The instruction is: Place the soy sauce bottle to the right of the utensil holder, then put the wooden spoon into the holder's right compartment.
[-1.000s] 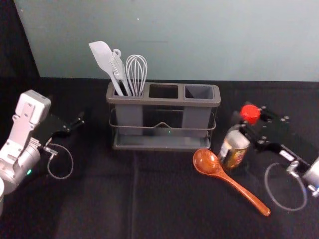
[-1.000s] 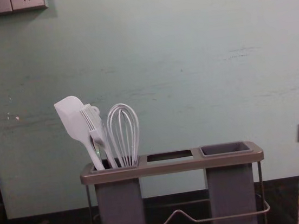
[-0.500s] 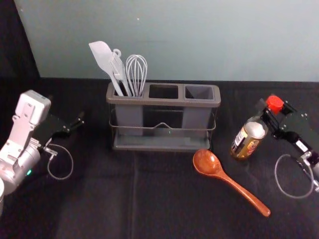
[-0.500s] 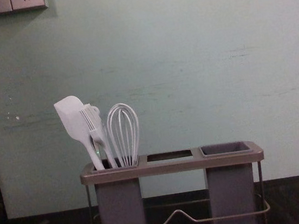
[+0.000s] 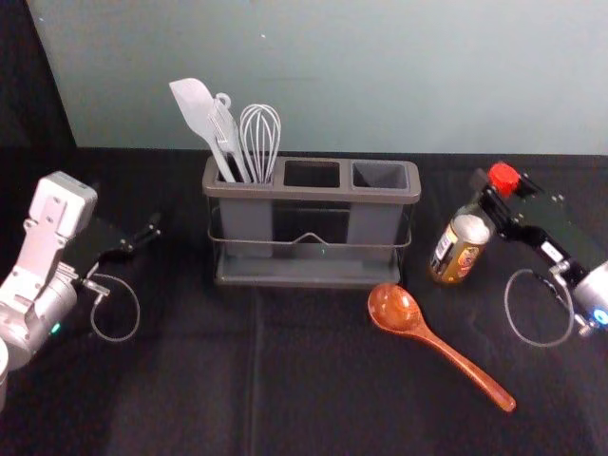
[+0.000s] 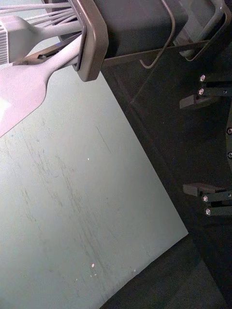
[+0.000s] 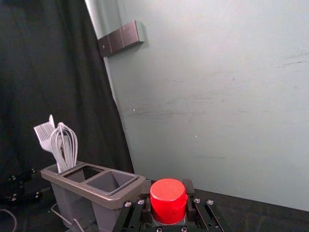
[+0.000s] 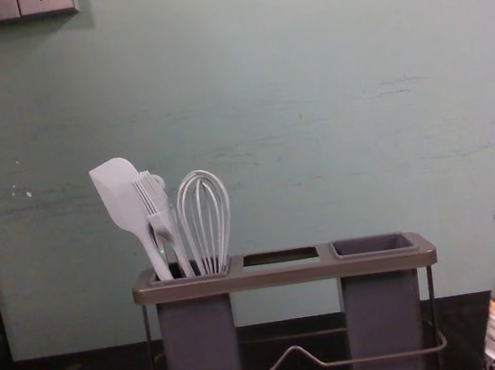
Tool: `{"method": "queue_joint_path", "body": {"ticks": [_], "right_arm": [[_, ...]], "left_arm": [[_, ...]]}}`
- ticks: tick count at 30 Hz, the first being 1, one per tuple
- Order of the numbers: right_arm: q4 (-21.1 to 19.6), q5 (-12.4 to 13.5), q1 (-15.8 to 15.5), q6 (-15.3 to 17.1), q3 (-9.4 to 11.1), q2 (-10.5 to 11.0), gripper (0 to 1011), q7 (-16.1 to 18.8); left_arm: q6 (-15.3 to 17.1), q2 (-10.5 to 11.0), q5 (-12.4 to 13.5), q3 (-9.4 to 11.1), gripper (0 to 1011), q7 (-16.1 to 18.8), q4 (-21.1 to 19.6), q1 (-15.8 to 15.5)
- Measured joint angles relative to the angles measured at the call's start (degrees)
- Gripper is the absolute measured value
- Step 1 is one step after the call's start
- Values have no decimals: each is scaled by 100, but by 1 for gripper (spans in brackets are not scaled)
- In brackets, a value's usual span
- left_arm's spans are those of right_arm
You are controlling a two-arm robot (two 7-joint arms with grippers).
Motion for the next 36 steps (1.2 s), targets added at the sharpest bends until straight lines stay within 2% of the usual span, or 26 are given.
{"method": "queue_joint_path", "body": {"ticks": [10,18,33,36], "right_arm": [[393,-303,478,112,-279,-96,392,31],[701,-465,744,93,-394,-227,392,28],[993,-603,988,70,-481,-402,392,27],[1007,-649,1008,76,-504,-414,419,25]], "left_arm": [[0,0,0,0,1005,0,0,0],[0,0,0,0,1005,0,0,0],[0,0,0,0,1005,0,0,0],[0,0,0,0,1005,0,0,0]]}}
